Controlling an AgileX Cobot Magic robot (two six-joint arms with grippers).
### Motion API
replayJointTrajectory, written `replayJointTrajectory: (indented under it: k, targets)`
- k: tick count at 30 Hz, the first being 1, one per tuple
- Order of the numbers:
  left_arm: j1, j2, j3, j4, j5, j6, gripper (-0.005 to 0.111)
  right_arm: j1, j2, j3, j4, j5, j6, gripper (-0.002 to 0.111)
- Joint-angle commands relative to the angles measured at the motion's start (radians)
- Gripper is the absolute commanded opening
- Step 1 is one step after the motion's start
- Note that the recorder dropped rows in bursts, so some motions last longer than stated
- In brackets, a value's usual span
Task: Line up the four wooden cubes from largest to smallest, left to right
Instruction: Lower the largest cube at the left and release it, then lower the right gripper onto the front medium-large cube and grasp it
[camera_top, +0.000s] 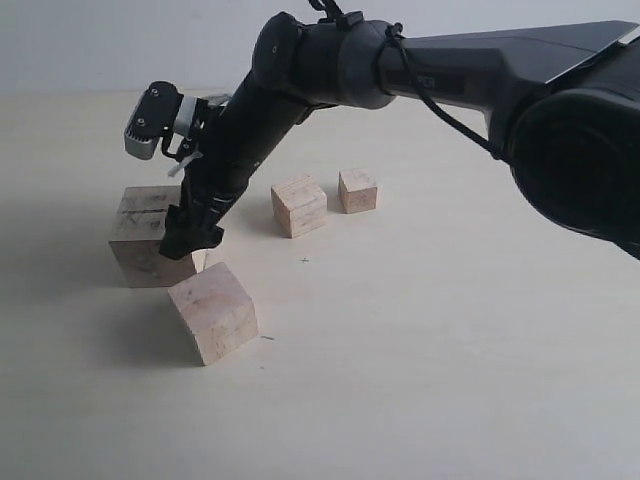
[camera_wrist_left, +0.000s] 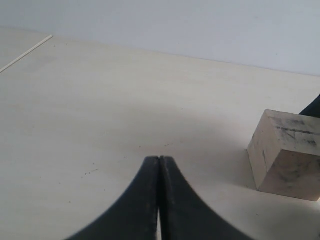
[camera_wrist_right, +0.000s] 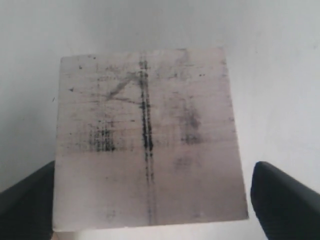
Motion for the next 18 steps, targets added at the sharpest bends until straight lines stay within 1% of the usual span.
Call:
replayJointTrajectory:
  k: [1,5,8,10,11,13,14,16,18]
  targets:
    - [0.002,-0.006,0.004,0.002,-0.013,-0.002,0.0,-0.002,-0.069,-0.011,0.002,0.045,0.024,0.093]
    - [0.002,-0.006,0.004,0.002,-0.013,-0.002,0.0,-0.002,-0.132,-0.011,-0.01,0.133,0.062,0.093]
    - [0.002,-0.006,0.004,0.002,-0.013,-0.002,0.0,-0.002,-0.182,-0.011,-0.064,0.225,0.119,0.088]
    - [0.002,-0.006,0.004,0.002,-0.013,-0.002,0.0,-0.002,-0.207,-0.011,-0.085,0.293,0.15,0.078]
    - [0.002,-0.006,0.004,0.002,-0.013,-0.002,0.0,-0.002,-0.218,-0.011,-0.094,0.333,0.158,0.071]
    - [0.002,-0.006,0.004,0.002,-0.013,-0.002,0.0,-0.002,-0.24,-0.011,-0.103,0.35,0.176,0.056]
    - [0.002,-0.006,0.004,0.002,-0.013,-0.002,0.0,-0.002,-0.244,-0.011,-0.103,0.35,0.191,0.054]
    - [0.002,-0.006,0.004,0.002,-0.013,-0.002,0.0,-0.002,-0.257,-0.005,-0.108,0.35,0.239,0.055]
    - [0.002,-0.006,0.004,0.002,-0.013,-0.002,0.0,-0.002,-0.261,0.018,-0.124,0.35,0.254,0.062]
